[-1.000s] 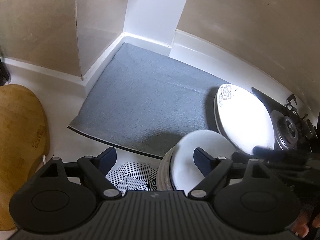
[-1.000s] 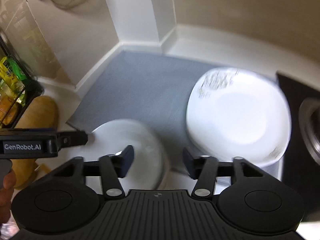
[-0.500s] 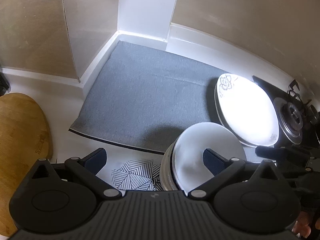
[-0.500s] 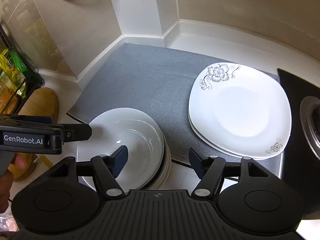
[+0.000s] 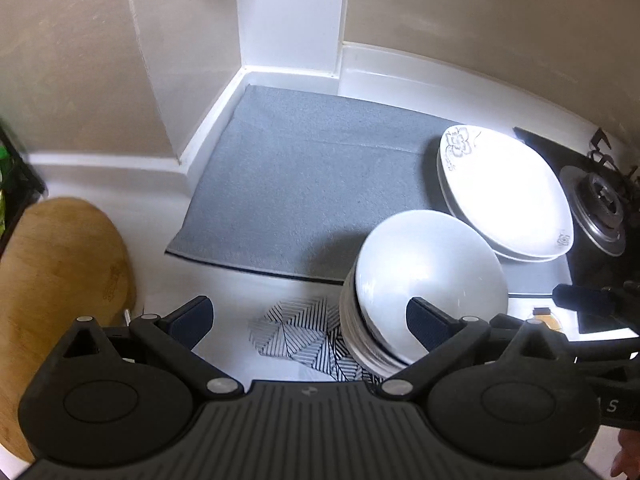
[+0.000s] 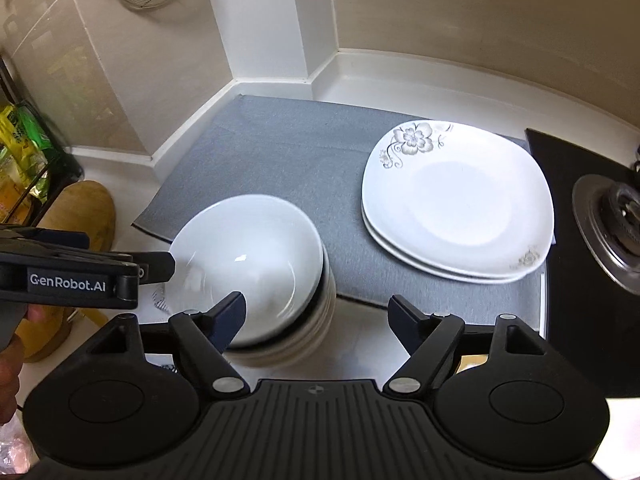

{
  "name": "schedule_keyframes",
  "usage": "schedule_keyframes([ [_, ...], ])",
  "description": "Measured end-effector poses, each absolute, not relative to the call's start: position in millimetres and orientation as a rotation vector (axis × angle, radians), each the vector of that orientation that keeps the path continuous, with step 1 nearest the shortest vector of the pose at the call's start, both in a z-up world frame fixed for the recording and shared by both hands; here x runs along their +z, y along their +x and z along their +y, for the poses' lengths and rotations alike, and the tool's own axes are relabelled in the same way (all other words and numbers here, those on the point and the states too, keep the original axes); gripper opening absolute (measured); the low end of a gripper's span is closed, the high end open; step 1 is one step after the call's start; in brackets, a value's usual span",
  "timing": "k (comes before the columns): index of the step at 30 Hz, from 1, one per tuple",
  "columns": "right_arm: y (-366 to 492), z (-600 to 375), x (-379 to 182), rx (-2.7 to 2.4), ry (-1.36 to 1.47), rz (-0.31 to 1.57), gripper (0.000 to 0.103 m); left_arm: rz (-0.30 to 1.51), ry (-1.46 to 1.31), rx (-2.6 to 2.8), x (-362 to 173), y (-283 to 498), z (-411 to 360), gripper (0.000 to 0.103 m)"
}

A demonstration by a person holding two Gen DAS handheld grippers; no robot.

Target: Organize plates and bowls

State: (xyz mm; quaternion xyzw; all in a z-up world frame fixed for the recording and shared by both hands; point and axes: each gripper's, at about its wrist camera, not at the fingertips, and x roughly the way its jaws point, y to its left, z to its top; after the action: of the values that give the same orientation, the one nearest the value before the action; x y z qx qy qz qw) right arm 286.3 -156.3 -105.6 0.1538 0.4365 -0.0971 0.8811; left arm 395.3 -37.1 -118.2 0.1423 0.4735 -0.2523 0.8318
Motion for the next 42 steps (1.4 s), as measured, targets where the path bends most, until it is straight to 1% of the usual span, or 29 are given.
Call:
schedule_keyframes([
  [9,293,-184,-122,-0.137,0.470,0.925,0.081,1.108,0.152,-0.545,-142,411,-30,0.103],
  [18,320,-203,-165,-0.076,0.632,1.025,0.080,1.219,0.064,-0.582,-183,444,-51,0.102],
  [20,325,-203,-175,-0.069,0.656,1.049,0.080,1.253,0.046,-0.601,-194,451,-51,0.101],
  [21,327,-203,-180,-0.067,0.671,1.061,0.079,1.276,0.034,-0.610,-201,455,-51,0.098],
  [24,333,-207,-192,-0.062,0.720,1.088,0.079,1.341,-0.036,-0.650,-217,464,-47,0.096],
  [27,335,-210,-203,-0.037,0.810,1.082,0.083,1.343,-0.052,-0.694,-220,468,-46,0.093],
  [29,338,-208,-203,-0.026,0.800,1.072,0.084,1.337,-0.047,-0.716,-220,468,-48,0.092],
  [30,339,-207,-202,-0.023,0.789,1.068,0.084,1.347,-0.068,-0.745,-221,468,-48,0.078],
  [31,339,-204,-202,-0.024,0.778,1.063,0.083,1.398,-0.132,-0.768,-224,470,-46,0.077],
  [32,340,-201,-201,-0.020,0.765,1.060,0.079,1.408,-0.158,-0.750,-225,471,-43,0.076],
  [36,341,-197,-201,-0.046,0.805,1.056,0.077,1.372,-0.154,-0.739,-222,464,-42,0.076],
  [42,337,-195,-195,-0.065,0.812,1.050,0.070,1.332,-0.145,-0.728,-214,459,-40,0.075],
])
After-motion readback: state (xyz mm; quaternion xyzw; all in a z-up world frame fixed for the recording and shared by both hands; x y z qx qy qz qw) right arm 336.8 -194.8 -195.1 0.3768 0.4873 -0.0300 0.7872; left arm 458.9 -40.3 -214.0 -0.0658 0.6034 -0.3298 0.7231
